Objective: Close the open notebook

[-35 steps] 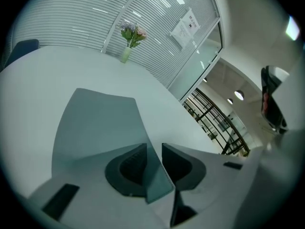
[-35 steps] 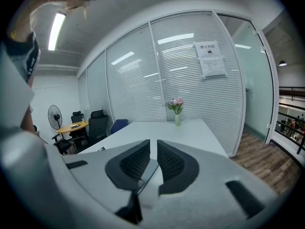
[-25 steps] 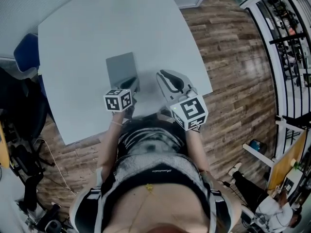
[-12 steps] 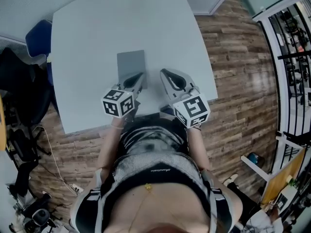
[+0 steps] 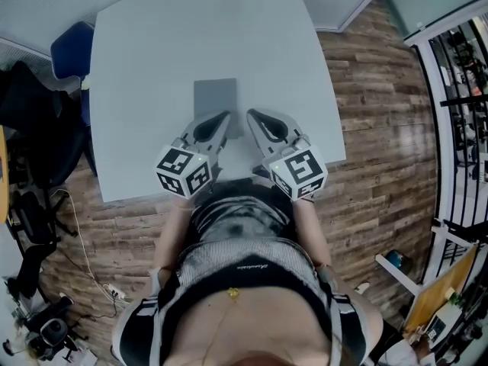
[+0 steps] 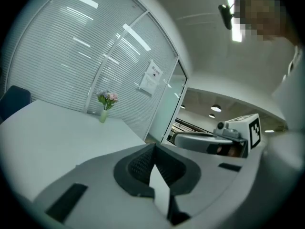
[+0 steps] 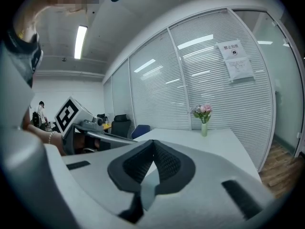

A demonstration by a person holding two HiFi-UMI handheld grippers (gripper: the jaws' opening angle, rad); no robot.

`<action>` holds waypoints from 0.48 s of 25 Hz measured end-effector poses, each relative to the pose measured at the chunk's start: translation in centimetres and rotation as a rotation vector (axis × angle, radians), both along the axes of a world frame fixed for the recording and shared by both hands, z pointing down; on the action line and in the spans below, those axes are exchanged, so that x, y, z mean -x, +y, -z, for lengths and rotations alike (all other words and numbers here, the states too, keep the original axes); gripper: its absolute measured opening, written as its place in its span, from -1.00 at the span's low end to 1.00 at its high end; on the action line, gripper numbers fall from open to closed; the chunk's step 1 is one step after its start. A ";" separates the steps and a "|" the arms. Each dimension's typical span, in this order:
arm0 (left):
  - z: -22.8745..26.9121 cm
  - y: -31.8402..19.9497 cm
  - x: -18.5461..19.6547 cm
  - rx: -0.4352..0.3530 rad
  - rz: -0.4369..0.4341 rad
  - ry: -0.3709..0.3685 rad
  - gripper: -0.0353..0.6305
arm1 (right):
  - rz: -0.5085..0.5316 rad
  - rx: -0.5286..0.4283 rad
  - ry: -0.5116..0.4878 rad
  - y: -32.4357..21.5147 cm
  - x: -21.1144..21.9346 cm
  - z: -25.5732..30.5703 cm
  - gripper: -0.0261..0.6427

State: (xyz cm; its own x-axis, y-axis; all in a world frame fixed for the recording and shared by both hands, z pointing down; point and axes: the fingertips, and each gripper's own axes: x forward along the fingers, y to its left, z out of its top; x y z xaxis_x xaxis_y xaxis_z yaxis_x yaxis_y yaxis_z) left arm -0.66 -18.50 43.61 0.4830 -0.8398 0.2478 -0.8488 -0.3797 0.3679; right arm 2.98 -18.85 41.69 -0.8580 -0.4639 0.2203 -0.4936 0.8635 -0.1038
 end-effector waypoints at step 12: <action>4.0 1.1 0.3 -0.173 0.031 -0.039 -0.88 | 0.048 -0.062 -0.063 1.2 1.1 2.6 -0.92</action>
State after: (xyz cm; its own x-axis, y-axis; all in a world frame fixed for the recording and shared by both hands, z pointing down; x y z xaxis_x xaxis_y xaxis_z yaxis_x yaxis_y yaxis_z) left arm -0.98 -17.44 39.62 0.4490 -0.8860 0.1160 -0.8736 -0.4079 0.2656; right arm 1.86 -17.67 39.13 -0.8909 -0.4329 0.1375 -0.4455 0.8918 -0.0785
